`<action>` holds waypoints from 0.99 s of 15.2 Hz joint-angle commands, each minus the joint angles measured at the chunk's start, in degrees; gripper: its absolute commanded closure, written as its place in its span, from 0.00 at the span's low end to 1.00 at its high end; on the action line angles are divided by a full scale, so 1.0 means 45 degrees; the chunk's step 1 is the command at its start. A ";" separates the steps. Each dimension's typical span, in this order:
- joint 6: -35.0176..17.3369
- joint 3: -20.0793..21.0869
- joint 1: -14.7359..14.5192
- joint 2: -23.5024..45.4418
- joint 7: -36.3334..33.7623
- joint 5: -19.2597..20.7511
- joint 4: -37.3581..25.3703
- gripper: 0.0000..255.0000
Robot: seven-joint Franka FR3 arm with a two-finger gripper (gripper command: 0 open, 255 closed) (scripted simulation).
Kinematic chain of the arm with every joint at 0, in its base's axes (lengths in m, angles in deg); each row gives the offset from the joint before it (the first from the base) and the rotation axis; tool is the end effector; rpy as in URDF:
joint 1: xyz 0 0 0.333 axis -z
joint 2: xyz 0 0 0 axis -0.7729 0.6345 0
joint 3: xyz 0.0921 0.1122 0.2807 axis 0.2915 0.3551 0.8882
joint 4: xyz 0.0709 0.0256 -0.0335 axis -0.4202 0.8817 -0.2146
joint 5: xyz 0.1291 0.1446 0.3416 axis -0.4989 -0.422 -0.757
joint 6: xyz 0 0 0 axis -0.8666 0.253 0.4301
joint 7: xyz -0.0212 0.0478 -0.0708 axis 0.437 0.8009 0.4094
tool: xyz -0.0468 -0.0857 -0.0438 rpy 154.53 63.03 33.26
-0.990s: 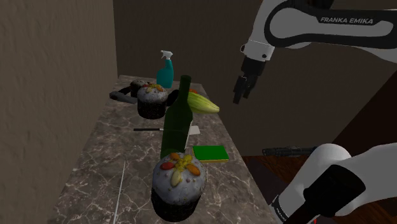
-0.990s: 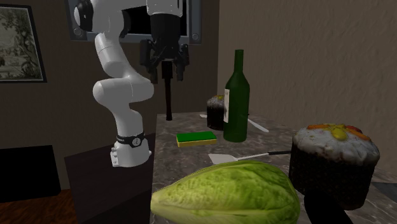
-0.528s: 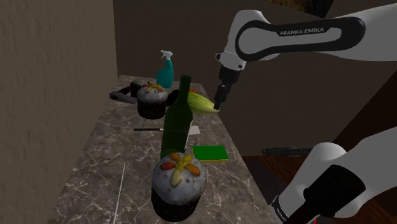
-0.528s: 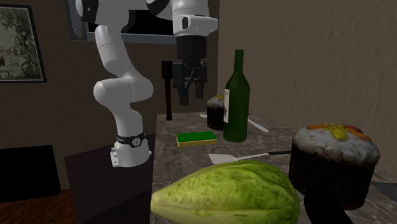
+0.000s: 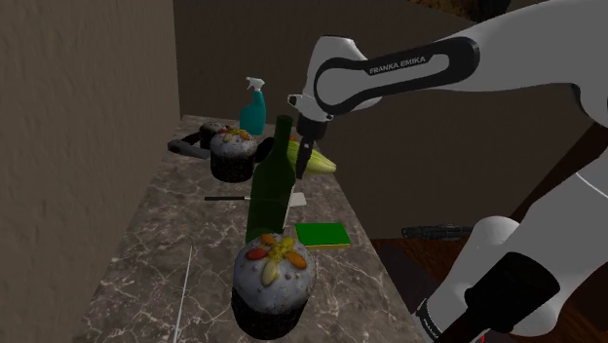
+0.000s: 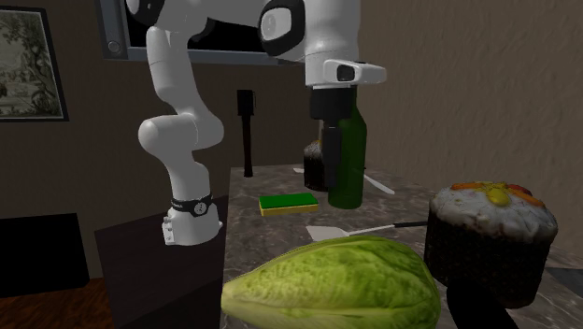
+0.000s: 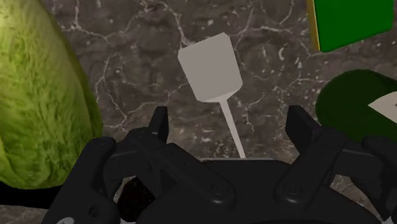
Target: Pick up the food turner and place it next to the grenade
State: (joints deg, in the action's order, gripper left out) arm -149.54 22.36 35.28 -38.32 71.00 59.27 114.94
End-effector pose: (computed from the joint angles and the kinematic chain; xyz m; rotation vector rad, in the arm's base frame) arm 0.4802 0.0831 0.4417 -2.9231 -1.0626 -0.0333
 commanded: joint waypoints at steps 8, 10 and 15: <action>-0.2040 0.0689 -0.0957 0.3339 0.2891 -0.0535 -0.1687 0.00; -0.2262 0.0738 -0.0984 0.3553 0.2998 -0.0557 -0.1693 0.00; -0.3049 0.0762 -0.0997 0.4061 0.3040 -0.0621 -0.1414 0.00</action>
State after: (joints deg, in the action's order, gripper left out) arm -162.50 25.70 30.89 -20.51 84.77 56.53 108.31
